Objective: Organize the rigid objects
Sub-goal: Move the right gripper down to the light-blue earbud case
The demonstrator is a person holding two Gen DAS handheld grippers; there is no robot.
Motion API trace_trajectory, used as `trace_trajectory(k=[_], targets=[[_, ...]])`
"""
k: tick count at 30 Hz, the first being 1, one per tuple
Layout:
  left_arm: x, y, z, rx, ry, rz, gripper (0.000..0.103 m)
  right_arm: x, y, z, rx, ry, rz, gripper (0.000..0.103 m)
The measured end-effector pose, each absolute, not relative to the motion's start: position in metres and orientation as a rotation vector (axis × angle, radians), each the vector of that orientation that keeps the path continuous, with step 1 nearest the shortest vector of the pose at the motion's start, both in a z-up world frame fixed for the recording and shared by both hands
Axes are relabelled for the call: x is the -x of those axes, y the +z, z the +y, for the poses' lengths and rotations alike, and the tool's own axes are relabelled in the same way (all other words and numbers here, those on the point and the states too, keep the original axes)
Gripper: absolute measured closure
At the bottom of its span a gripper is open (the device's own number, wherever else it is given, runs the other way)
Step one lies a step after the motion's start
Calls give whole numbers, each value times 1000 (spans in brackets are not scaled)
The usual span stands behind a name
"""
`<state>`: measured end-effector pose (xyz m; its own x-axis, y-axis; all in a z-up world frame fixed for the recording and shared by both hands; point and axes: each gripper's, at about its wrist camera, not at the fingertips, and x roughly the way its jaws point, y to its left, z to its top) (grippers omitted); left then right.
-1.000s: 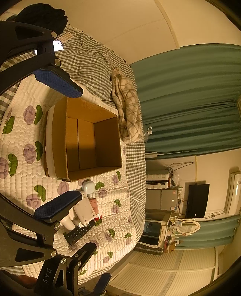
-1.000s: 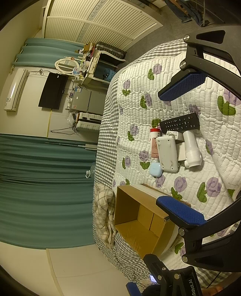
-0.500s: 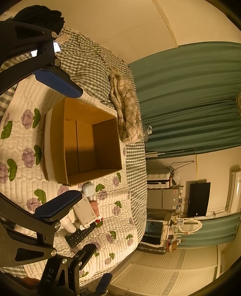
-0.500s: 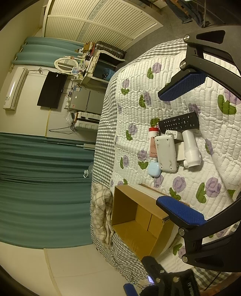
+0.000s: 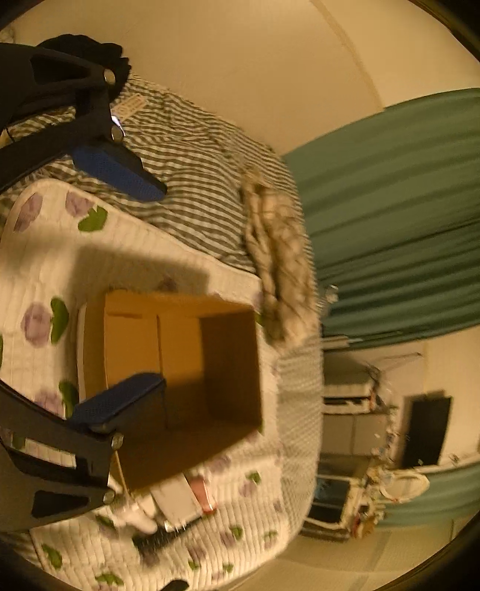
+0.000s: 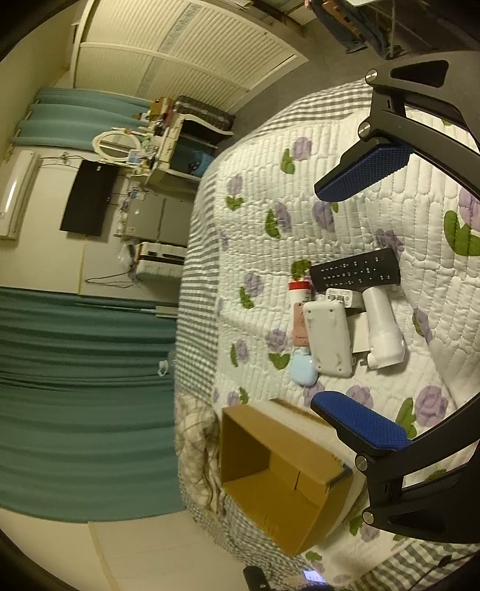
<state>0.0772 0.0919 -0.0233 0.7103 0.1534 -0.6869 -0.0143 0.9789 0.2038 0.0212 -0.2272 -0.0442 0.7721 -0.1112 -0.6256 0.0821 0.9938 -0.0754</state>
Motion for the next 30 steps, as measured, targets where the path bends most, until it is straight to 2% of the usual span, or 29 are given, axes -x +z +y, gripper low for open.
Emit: trace_trajectory(k=[1, 2, 3, 12, 13, 14, 17, 30], targets=[[-85, -32, 98, -179, 93, 813, 31, -25, -47, -226, 47, -104, 692, 0], [-88, -37, 101, -168, 92, 834, 48, -30, -50, -224, 50, -103, 704, 0], [-95, -46, 107, -141, 84, 873, 56, -34, -53, -222, 53, -103, 715, 0], [-113, -79, 118, -121, 25, 976, 59, -63, -79, -218, 65, -112, 797, 0], [-114, -81, 116, -127, 15, 981, 64, -66, -82, -218, 65, -115, 805, 0], [-114, -82, 115, -134, 6, 986, 75, -69, -84, -218, 66, -116, 810, 0], [-120, -85, 114, -128, -18, 1007, 94, -78, -91, -217, 88, -124, 823, 0], [-122, -85, 107, -188, -25, 1012, 96, -153, -115, -186, 133, 162, 856, 1]])
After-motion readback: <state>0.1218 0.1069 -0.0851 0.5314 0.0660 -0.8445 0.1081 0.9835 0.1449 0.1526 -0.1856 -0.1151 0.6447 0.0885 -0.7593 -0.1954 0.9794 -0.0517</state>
